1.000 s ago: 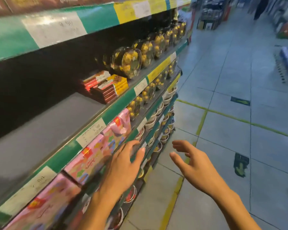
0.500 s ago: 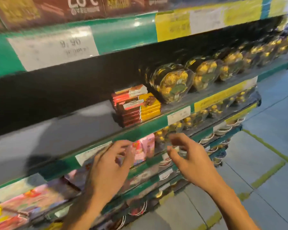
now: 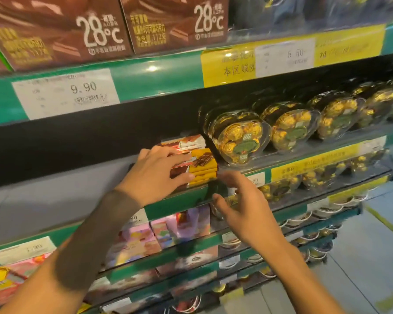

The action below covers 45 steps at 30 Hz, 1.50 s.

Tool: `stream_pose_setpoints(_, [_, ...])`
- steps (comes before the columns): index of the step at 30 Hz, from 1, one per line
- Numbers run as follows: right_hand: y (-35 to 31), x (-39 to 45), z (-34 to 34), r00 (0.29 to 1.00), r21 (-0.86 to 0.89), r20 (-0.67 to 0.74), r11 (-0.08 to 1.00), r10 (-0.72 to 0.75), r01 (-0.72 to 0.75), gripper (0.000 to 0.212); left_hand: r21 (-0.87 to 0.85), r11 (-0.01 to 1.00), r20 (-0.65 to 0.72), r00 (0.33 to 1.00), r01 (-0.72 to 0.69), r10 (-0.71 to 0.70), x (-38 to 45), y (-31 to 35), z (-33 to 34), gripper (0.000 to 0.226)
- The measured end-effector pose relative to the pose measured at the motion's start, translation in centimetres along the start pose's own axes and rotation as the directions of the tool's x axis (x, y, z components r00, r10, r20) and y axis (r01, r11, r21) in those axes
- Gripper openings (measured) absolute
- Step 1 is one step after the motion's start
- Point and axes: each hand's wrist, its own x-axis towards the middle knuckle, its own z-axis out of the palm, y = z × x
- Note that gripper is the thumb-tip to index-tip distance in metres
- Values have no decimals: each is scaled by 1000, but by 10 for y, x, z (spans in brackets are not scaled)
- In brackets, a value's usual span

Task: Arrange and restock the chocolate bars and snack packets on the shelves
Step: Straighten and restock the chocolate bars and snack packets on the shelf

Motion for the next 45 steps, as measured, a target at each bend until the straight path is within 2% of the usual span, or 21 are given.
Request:
stream_pose_setpoints(8, [-7, 10, 0, 997, -23, 3, 997, -77, 77, 35, -179, 984, -86, 996, -6, -10, -3, -13, -10, 52])
stream_pose_setpoints(12, [-17, 22, 2, 989, -116, 17, 983, -145, 146, 36, -278, 959, -190, 976, 47, -103, -32, -33, -20, 53])
stream_pose_setpoints(15, [-29, 42, 5, 965, -224, 108, 940, -240, 259, 43, -376, 924, -283, 941, 69, -185, -61, -53, -20, 59])
stream_pose_setpoints(18, [-41, 73, 10, 906, -365, 296, 841, -302, 400, 55, -441, 874, -228, 915, 207, -332, -82, -72, -16, 77])
stream_pose_setpoints(20, [-44, 91, 14, 882, -416, 386, 802, -272, 429, 61, -440, 854, -169, 908, 278, -382, -87, -83, -10, 82])
stream_pose_setpoints(22, [-46, 104, 17, 867, -423, 466, 815, -179, 395, 63, -423, 855, -135, 911, 302, -389, -91, -91, -5, 84])
stream_pose_setpoints(25, [-49, 114, 15, 807, -427, 589, 827, -52, 366, 63, -410, 860, -119, 917, 303, -380, -95, -97, 1, 85])
stream_pose_setpoints(27, [-53, 116, 13, 778, -417, 628, 832, -28, 367, 63, -446, 849, -123, 920, 283, -372, -96, -98, 3, 83])
stream_pose_setpoints(35, [-65, 121, 11, 778, -499, 624, 803, 72, 326, 82, -503, 839, -143, 938, 206, -316, -94, -102, 4, 94])
stream_pose_setpoints(39, [-68, 122, 10, 757, -465, 648, 833, 90, 299, 81, -538, 814, -123, 935, 218, -332, -91, -100, 5, 88])
stream_pose_setpoints(42, [-70, 119, 8, 795, -441, 602, 859, 68, 260, 83, -553, 797, -92, 933, 242, -347, -88, -97, 4, 75])
stream_pose_setpoints(45, [-71, 110, 9, 870, -441, 492, 857, -17, 266, 86, -568, 770, -40, 925, 289, -377, -87, -95, 1, 55])
